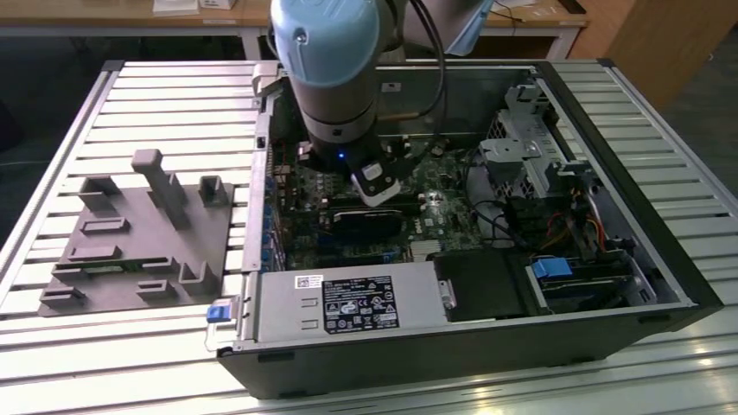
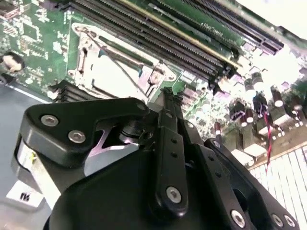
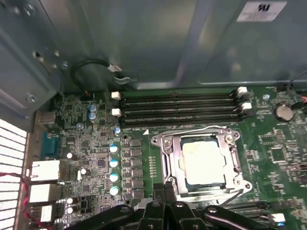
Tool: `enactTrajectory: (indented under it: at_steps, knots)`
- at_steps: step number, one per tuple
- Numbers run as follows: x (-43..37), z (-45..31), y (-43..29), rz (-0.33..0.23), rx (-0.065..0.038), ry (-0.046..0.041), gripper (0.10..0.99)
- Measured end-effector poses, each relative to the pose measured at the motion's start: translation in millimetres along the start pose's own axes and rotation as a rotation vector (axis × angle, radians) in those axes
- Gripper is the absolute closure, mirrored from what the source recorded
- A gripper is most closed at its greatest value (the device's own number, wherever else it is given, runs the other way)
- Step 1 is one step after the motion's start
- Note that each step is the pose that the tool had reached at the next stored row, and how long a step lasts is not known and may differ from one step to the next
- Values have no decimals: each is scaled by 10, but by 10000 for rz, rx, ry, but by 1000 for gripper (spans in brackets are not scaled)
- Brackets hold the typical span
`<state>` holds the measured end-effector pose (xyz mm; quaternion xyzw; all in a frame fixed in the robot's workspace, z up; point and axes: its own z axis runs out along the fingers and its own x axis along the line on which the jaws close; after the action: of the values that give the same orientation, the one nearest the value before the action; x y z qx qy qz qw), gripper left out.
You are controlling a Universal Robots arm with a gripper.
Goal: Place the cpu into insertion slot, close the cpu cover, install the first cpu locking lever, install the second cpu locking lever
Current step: 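Install the second cpu locking lever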
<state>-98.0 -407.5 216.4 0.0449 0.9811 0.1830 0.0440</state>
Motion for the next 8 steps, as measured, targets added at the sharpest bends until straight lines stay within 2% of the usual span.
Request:
enactTrajectory:
  at_steps: [6, 8]
  knots:
    - [-10, -135, 53, -2, 9, 1, 984]
    - [-12, -155, 62, -13, 112, -10, 984]
